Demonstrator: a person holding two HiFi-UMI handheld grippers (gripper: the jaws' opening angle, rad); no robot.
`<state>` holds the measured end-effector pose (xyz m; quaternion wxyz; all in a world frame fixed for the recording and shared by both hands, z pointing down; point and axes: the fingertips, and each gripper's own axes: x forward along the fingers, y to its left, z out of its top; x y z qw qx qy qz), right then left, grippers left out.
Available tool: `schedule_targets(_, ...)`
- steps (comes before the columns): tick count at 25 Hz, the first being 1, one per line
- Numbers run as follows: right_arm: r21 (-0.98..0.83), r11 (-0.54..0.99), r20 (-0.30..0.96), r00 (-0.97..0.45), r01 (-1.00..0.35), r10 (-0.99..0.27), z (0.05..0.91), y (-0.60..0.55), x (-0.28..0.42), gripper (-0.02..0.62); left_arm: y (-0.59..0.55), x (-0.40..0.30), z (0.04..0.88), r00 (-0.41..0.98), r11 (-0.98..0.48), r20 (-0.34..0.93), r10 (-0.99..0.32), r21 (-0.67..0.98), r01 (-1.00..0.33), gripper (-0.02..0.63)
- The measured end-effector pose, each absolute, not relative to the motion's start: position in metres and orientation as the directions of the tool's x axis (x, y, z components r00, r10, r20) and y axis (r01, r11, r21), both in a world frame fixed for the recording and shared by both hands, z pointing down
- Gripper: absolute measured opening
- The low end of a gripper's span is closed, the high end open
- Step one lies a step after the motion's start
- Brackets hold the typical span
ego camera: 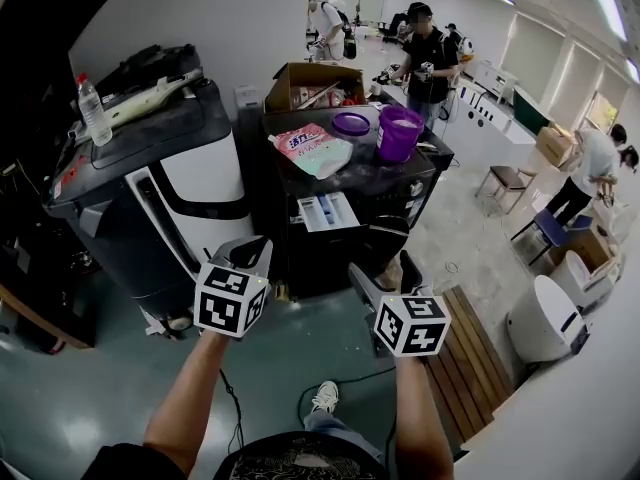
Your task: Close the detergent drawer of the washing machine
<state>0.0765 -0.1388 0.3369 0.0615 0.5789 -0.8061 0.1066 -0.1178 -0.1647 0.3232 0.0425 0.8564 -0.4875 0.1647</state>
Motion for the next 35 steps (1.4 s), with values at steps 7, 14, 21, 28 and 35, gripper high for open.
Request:
schedule_targets(7,-0.113,0.33,0.24,-0.348,-0.937,-0.906,0.34,-0.193,0.086,0.453,-0.213,-0.106,0.324,0.446,-0.502,0.342,-0.827,-0.094,-0.86,0.001)
schedule_targets(14,-0.129,0.352,0.249,-0.373,-0.927,-0.894,0.344,-0.237,0.1,0.448,-0.254,-0.091,0.324,0.422,-0.48,0.351,-0.836,-0.093,-0.872,0.002)
schedule_targets(21,-0.141,0.374,0.255,-0.399,-0.917,-0.881,0.349,-0.273,0.116,0.445,-0.286,-0.072,0.325,0.402,-0.465,0.361,-0.841,-0.103,-0.88,0.002)
schedule_targets(28,-0.152,0.394,0.258,-0.421,-0.907,-0.87,0.354,-0.306,0.132,0.44,-0.316,-0.054,0.329,0.382,-0.447,0.37,-0.847,-0.105,-0.889,0.002)
schedule_targets(35,-0.162,0.413,0.247,-0.442,-0.896,-0.862,0.355,-0.325,0.14,0.437,-0.335,-0.037,0.329,0.376,-0.451,0.381,-0.845,-0.129,-0.883,0.002)
